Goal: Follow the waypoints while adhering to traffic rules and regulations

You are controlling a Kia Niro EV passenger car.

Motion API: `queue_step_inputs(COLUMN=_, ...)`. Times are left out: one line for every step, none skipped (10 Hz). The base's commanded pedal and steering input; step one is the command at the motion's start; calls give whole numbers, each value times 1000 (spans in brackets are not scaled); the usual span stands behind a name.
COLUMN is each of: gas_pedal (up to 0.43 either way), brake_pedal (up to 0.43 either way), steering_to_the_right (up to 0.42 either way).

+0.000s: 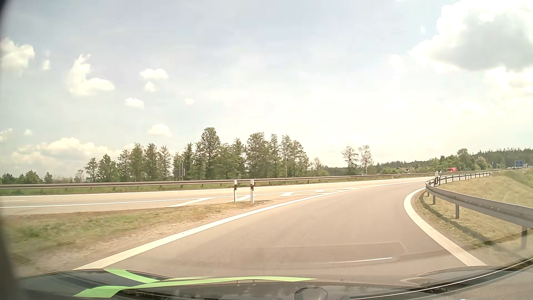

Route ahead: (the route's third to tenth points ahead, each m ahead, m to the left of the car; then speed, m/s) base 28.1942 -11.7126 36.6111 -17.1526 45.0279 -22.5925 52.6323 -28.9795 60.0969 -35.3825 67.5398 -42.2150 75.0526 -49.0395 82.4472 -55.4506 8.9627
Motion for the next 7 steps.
queue_step_inputs(gas_pedal=177, brake_pedal=0, steering_to_the_right=109)
queue_step_inputs(gas_pedal=177, brake_pedal=0, steering_to_the_right=109)
queue_step_inputs(gas_pedal=177, brake_pedal=0, steering_to_the_right=108)
queue_step_inputs(gas_pedal=177, brake_pedal=0, steering_to_the_right=108)
queue_step_inputs(gas_pedal=177, brake_pedal=0, steering_to_the_right=108)
queue_step_inputs(gas_pedal=177, brake_pedal=0, steering_to_the_right=106)
queue_step_inputs(gas_pedal=177, brake_pedal=0, steering_to_the_right=105)
